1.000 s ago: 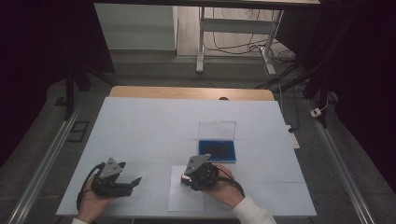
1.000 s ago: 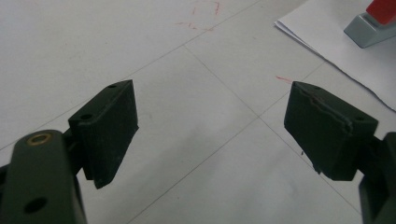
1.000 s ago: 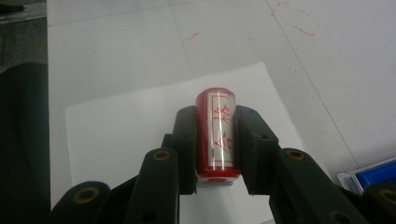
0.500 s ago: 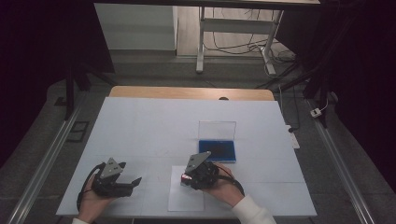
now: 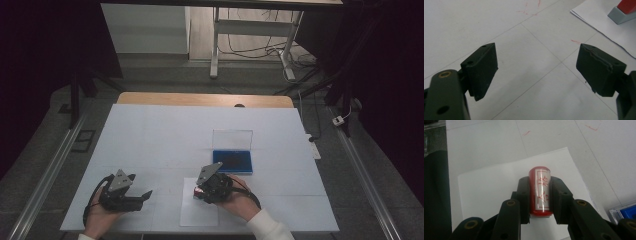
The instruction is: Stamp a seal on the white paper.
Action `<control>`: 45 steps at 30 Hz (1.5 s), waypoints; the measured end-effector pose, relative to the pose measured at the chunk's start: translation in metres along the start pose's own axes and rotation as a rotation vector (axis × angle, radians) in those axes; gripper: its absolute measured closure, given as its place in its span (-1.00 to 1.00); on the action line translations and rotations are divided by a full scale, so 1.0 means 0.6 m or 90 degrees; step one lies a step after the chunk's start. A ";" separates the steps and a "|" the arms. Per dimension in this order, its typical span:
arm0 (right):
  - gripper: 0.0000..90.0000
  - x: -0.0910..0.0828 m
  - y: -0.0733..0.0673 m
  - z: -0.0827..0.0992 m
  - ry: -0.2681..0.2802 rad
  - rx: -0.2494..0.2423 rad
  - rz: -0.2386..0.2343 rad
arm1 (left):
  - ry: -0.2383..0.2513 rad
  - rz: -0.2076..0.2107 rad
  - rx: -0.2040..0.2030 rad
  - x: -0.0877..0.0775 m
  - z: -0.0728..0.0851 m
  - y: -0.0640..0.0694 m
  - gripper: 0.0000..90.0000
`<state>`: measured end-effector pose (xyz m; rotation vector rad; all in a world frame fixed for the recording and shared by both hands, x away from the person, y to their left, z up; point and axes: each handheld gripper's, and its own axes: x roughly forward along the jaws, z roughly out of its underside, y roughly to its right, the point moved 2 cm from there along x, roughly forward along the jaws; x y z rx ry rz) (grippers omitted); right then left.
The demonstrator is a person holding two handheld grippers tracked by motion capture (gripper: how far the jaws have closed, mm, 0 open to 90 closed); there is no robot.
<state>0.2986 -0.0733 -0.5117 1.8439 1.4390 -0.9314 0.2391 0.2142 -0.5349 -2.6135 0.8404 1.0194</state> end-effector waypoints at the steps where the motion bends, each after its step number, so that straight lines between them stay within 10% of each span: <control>1: 0.56 0.000 -0.001 0.000 -0.003 0.001 0.001 | -0.001 0.001 -0.001 0.000 0.000 0.000 -0.60; 45: 0.55 -0.007 0.001 0.001 0.022 -0.009 -0.002 | -0.001 -0.005 -0.005 -0.004 0.004 -0.005 -0.61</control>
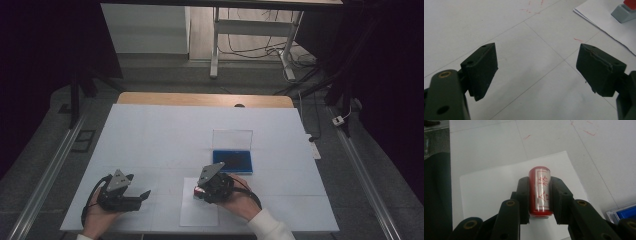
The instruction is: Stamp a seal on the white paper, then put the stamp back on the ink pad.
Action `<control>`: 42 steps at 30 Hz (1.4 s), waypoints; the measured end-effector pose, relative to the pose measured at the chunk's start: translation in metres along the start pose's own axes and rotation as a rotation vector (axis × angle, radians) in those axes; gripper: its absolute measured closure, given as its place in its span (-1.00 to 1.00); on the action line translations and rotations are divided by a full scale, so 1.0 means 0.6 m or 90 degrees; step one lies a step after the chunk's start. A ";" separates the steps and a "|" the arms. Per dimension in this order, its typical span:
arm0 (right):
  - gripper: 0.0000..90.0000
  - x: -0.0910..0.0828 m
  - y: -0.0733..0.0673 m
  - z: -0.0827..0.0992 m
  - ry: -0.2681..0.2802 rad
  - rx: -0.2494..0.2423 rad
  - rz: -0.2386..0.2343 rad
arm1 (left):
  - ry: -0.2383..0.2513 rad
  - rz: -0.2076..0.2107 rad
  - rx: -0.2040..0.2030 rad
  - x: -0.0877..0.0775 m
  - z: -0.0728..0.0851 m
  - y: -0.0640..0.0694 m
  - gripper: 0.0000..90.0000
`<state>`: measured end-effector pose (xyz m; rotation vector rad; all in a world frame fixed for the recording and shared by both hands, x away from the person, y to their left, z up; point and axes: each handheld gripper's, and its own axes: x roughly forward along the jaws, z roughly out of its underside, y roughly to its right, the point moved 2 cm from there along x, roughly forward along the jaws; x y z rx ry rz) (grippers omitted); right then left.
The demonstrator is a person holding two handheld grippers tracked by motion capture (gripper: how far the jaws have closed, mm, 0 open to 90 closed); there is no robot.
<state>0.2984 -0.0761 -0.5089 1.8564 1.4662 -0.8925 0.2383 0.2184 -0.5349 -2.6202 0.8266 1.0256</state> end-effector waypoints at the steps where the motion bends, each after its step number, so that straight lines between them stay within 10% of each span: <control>1: 0.55 -0.001 0.001 0.000 0.001 0.000 -0.002 | 0.000 0.000 -0.001 0.000 0.000 0.000 -0.61; 42: 0.54 -0.137 0.075 0.024 0.181 0.095 0.094 | 0.010 -0.003 -0.002 -0.005 -0.001 -0.002 -0.60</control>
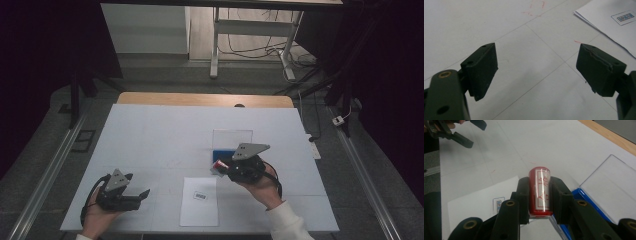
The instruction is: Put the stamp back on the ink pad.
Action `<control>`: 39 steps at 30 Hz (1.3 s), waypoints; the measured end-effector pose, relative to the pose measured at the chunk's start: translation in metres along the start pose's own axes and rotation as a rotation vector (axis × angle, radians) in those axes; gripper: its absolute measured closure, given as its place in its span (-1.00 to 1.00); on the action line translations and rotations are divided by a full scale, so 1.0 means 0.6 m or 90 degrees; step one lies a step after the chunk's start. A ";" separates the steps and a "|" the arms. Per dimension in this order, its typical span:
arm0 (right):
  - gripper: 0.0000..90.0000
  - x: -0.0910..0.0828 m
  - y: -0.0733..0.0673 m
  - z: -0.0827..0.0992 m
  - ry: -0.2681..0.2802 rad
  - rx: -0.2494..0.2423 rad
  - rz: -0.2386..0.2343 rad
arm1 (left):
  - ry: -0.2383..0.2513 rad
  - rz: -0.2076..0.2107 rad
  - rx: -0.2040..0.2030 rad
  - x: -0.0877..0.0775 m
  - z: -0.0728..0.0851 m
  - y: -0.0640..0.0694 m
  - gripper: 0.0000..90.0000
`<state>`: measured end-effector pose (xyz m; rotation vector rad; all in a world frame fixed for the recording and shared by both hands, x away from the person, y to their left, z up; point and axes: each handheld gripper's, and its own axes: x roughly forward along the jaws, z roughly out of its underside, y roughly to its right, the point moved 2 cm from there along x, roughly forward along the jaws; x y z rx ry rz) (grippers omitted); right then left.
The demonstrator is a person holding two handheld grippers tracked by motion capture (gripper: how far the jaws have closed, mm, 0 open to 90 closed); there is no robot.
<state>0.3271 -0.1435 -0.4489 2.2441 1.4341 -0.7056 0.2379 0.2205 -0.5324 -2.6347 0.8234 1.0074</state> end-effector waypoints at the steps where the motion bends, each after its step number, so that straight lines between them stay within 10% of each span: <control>1: 0.54 0.000 0.003 0.001 -0.001 0.001 0.003 | 0.000 0.000 0.000 0.000 0.000 0.000 -0.60; 39: 0.54 0.024 0.096 0.050 -0.088 0.061 0.121 | -0.006 0.001 0.004 0.004 0.001 0.002 -0.61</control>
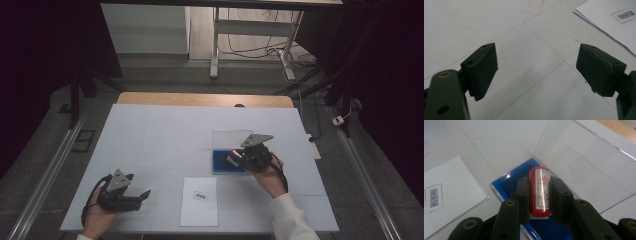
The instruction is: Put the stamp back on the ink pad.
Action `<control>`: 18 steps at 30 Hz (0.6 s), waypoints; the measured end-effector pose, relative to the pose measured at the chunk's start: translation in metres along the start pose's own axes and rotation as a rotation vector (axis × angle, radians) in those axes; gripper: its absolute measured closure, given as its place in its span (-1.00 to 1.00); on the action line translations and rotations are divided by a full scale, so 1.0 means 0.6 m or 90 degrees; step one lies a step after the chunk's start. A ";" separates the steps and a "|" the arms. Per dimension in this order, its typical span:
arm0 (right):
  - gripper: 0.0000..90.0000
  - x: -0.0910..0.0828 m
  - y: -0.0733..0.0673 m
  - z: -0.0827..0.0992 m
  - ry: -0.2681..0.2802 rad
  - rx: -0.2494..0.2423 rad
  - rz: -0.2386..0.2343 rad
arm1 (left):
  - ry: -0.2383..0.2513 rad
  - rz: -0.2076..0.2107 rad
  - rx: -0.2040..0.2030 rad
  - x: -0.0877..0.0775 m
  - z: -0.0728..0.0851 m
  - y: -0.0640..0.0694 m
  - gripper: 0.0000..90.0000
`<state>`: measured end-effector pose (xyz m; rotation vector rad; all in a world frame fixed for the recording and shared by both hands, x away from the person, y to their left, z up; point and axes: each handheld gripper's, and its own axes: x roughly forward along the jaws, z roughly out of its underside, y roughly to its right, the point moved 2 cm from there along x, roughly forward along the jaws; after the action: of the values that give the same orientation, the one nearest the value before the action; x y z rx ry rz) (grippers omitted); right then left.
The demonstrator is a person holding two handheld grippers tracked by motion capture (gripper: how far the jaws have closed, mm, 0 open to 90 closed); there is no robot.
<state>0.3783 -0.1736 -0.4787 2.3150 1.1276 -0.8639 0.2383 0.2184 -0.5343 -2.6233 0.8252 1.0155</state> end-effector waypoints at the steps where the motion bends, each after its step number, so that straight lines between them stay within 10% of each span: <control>1: 0.54 0.003 0.001 0.001 -0.004 0.004 0.001 | -0.001 -0.001 0.000 0.000 0.000 0.000 -0.61; 18: 0.53 0.038 0.002 0.005 -0.037 0.004 0.016 | -0.004 0.000 0.003 0.001 0.001 0.001 -0.60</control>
<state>0.3890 -0.1637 -0.4964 2.2894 1.0705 -0.9204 0.2383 0.2178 -0.5353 -2.6152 0.8262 1.0200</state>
